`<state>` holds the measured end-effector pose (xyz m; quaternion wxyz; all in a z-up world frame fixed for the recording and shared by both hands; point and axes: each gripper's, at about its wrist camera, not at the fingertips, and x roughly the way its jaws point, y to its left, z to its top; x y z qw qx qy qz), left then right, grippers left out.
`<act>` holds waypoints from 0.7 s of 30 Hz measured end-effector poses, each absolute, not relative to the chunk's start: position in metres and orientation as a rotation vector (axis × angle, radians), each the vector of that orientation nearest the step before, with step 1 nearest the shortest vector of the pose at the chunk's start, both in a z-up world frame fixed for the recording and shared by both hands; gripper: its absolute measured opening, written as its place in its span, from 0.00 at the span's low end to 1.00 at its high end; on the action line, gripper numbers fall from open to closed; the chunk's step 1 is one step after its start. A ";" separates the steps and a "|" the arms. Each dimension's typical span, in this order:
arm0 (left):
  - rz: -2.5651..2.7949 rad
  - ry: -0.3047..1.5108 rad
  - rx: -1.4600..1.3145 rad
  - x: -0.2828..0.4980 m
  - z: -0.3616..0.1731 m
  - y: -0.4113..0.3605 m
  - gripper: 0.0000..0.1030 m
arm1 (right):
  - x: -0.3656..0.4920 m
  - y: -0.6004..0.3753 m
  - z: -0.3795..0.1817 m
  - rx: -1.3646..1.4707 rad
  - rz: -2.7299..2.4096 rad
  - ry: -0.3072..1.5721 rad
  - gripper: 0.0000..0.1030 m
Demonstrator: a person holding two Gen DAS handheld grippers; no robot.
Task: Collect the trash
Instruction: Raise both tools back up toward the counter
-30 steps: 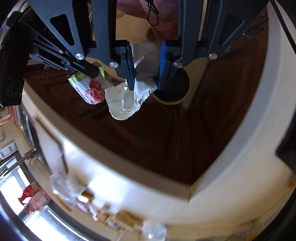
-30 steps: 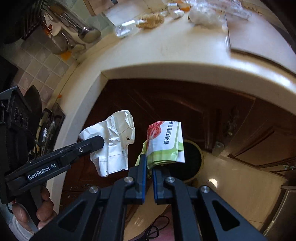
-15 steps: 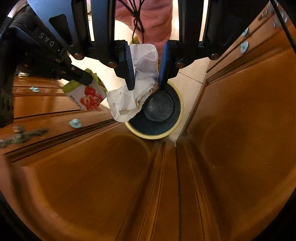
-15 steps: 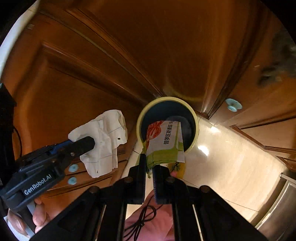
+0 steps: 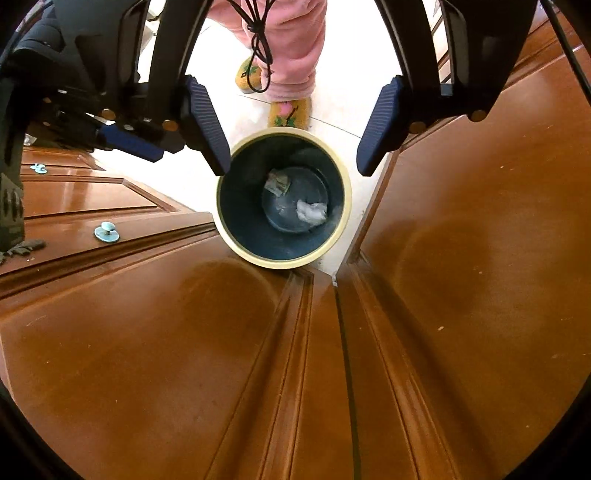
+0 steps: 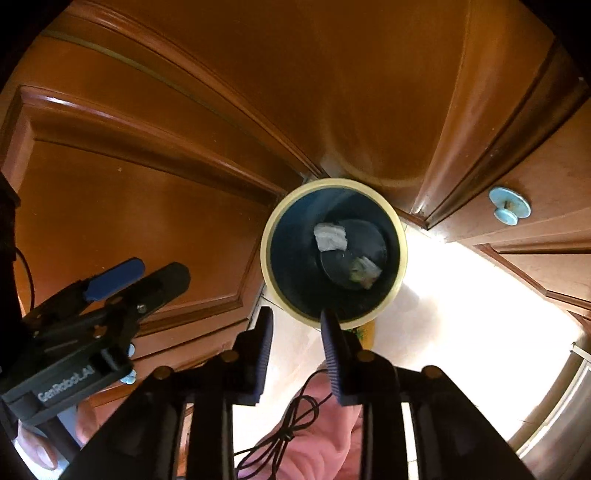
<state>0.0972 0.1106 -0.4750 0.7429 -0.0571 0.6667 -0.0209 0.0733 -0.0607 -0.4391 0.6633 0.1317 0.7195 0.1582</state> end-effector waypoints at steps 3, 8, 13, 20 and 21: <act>-0.042 1.454 -0.114 0.097 -0.470 0.109 0.68 | 0.070 -0.061 -0.432 0.305 0.361 1.611 0.27; -0.051 1.425 -0.086 0.088 -0.445 0.102 0.68 | 0.062 -0.067 -0.410 0.287 0.338 1.561 0.27; -0.073 1.377 -0.059 0.076 -0.399 0.095 0.68 | 0.053 -0.077 -0.371 0.294 0.321 1.506 0.27; -0.108 1.312 -0.047 0.059 -0.312 0.086 0.68 | 0.040 -0.085 -0.288 0.272 0.354 1.443 0.27; -0.116 1.302 -0.049 0.056 -0.297 0.085 0.69 | 0.038 -0.086 -0.272 0.259 0.364 1.424 0.27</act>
